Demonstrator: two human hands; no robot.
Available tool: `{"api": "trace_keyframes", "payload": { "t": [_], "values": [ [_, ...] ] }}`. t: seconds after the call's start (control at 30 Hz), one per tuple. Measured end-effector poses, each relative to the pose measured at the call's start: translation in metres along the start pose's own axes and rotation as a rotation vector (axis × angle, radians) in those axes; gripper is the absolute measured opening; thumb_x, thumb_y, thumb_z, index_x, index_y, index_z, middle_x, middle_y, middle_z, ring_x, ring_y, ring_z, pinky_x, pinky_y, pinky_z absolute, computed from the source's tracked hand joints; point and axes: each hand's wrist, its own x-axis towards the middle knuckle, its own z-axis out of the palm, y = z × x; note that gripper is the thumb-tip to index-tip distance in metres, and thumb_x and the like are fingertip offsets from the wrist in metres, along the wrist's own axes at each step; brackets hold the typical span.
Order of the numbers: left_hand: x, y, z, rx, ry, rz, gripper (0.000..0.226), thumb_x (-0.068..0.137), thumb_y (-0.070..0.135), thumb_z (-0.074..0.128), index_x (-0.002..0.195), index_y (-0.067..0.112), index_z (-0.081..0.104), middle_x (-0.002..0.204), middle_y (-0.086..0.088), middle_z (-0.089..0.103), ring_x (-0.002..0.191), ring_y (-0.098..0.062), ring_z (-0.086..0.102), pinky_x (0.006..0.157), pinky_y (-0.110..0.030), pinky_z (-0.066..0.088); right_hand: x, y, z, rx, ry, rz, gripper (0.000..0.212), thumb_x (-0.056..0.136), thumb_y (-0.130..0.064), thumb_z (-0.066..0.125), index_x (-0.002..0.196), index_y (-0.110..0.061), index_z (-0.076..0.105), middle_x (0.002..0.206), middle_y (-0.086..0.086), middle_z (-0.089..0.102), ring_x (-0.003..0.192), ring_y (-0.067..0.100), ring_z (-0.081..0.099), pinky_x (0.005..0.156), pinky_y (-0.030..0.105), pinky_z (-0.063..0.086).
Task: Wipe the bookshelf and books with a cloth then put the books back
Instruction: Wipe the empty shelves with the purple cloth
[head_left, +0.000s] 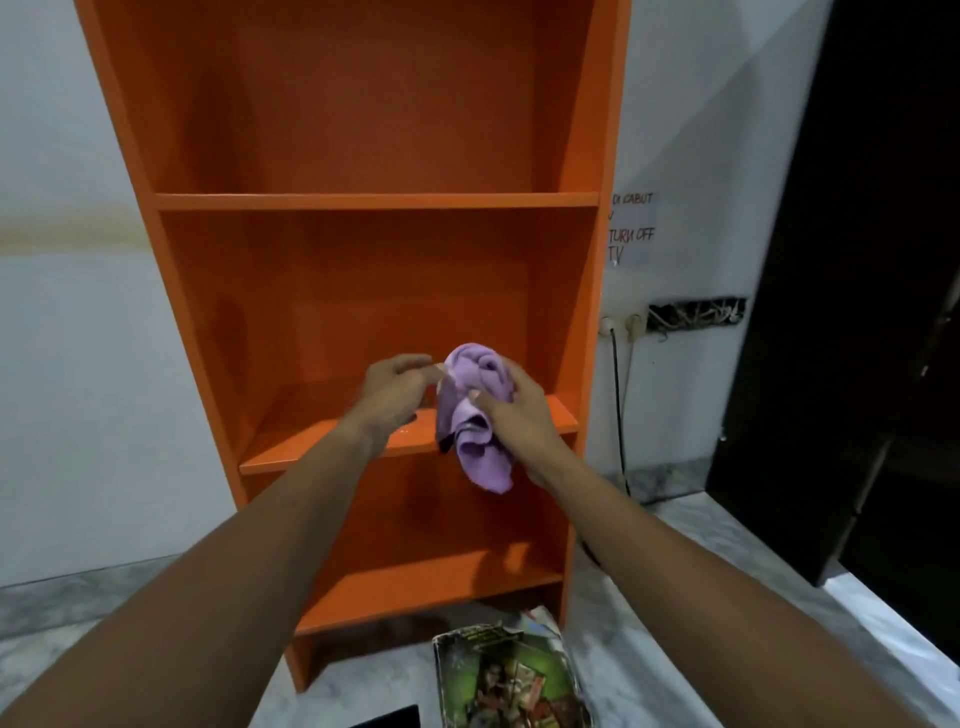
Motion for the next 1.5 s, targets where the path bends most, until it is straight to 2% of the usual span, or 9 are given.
{"api": "trace_keyframes", "payload": {
  "t": [0.17, 0.3, 0.4, 0.63, 0.9, 1.1, 1.23, 1.33, 1.5],
  "values": [
    [0.026, -0.026, -0.017, 0.289, 0.005, 0.072, 0.047, 0.092, 0.034, 0.069, 0.136, 0.024, 0.058, 0.137, -0.001, 0.060, 0.113, -0.017, 0.060, 0.098, -0.033, 0.048, 0.059, 0.007, -0.016, -0.903, 0.170, 0.099, 0.048, 0.098, -0.045, 0.042, 0.140, -0.022, 0.047, 0.135, 0.013, 0.052, 0.118, 0.035, 0.051, 0.097, 0.045, 0.044],
    [0.042, -0.049, -0.029, 0.545, 0.101, 0.073, 0.051, 0.092, 0.043, 0.066, 0.139, 0.025, 0.057, 0.138, -0.002, 0.063, 0.113, -0.022, 0.062, 0.099, -0.036, 0.049, 0.081, 0.038, -0.017, -1.465, -0.215, 0.179, 0.072, 0.102, -0.055, 0.032, 0.155, -0.006, 0.028, 0.165, 0.017, 0.014, 0.152, 0.041, 0.011, 0.121, 0.054, 0.017],
    [0.056, -0.069, -0.045, 0.673, 0.142, 0.032, 0.059, 0.084, 0.056, 0.060, 0.137, 0.029, 0.059, 0.136, -0.004, 0.065, 0.124, -0.031, 0.060, 0.103, -0.044, 0.050, 0.095, 0.078, -0.021, -1.344, -0.462, 0.211, 0.064, 0.105, -0.052, 0.027, 0.159, -0.016, 0.022, 0.166, 0.015, 0.017, 0.153, 0.035, 0.014, 0.122, 0.053, 0.017],
    [0.086, -0.111, -0.078, 0.893, 0.307, 0.099, 0.045, 0.099, 0.048, 0.049, 0.134, 0.021, 0.060, 0.131, -0.013, 0.065, 0.122, -0.038, 0.057, 0.099, -0.047, 0.047, 0.140, 0.118, -0.014, -1.224, -0.409, 0.224, 0.055, 0.104, -0.045, 0.026, 0.155, -0.026, 0.034, 0.162, 0.011, 0.034, 0.151, 0.029, 0.022, 0.123, 0.045, 0.015],
    [0.097, -0.140, -0.081, 0.915, 0.393, 0.233, 0.056, 0.103, 0.054, 0.033, 0.137, 0.015, 0.054, 0.122, -0.014, 0.066, 0.113, -0.037, 0.058, 0.092, -0.053, 0.048, 0.208, 0.147, 0.026, -1.244, -0.502, 0.119, 0.053, 0.106, -0.040, 0.030, 0.159, -0.034, 0.022, 0.170, 0.002, 0.012, 0.155, 0.030, 0.014, 0.123, 0.051, 0.014],
    [0.096, -0.143, -0.081, 0.909, 0.407, 0.230, 0.061, 0.104, 0.057, 0.027, 0.136, 0.012, 0.053, 0.117, -0.016, 0.066, 0.108, -0.039, 0.059, 0.088, -0.054, 0.048, 0.162, 0.117, 0.069, -0.958, -0.676, -0.081, 0.058, 0.094, -0.037, 0.046, 0.151, -0.036, 0.042, 0.155, -0.007, 0.042, 0.126, 0.027, 0.058, 0.099, 0.035, 0.051],
    [0.089, -0.137, -0.079, 0.854, 0.420, 0.238, 0.059, 0.105, 0.055, 0.028, 0.136, 0.012, 0.053, 0.123, -0.017, 0.065, 0.114, -0.040, 0.057, 0.093, -0.053, 0.045, 0.120, 0.102, 0.093, -1.015, -0.820, -0.233, 0.046, 0.107, -0.049, 0.036, 0.152, -0.049, 0.032, 0.168, -0.010, 0.020, 0.150, 0.023, 0.030, 0.117, 0.046, 0.030],
    [0.088, -0.136, -0.079, 0.855, 0.401, 0.227, 0.055, 0.105, 0.052, 0.027, 0.134, 0.014, 0.054, 0.123, -0.018, 0.064, 0.113, -0.040, 0.056, 0.091, -0.051, 0.043, 0.092, 0.096, 0.102, -1.054, -0.732, -0.367, 0.042, 0.108, -0.041, 0.034, 0.150, -0.048, 0.037, 0.161, -0.004, 0.031, 0.141, 0.024, 0.033, 0.105, 0.048, 0.029],
    [0.085, -0.128, -0.077, 0.839, 0.405, 0.206, 0.050, 0.105, 0.049, 0.028, 0.121, 0.012, 0.058, 0.119, -0.019, 0.065, 0.111, -0.041, 0.055, 0.089, -0.048, 0.041, 0.077, 0.090, 0.089, -0.550, -0.481, -0.364, 0.044, 0.088, -0.010, 0.058, 0.129, -0.024, 0.067, 0.121, 0.007, 0.063, 0.112, 0.021, 0.058, 0.098, 0.033, 0.042]
  ]
}}
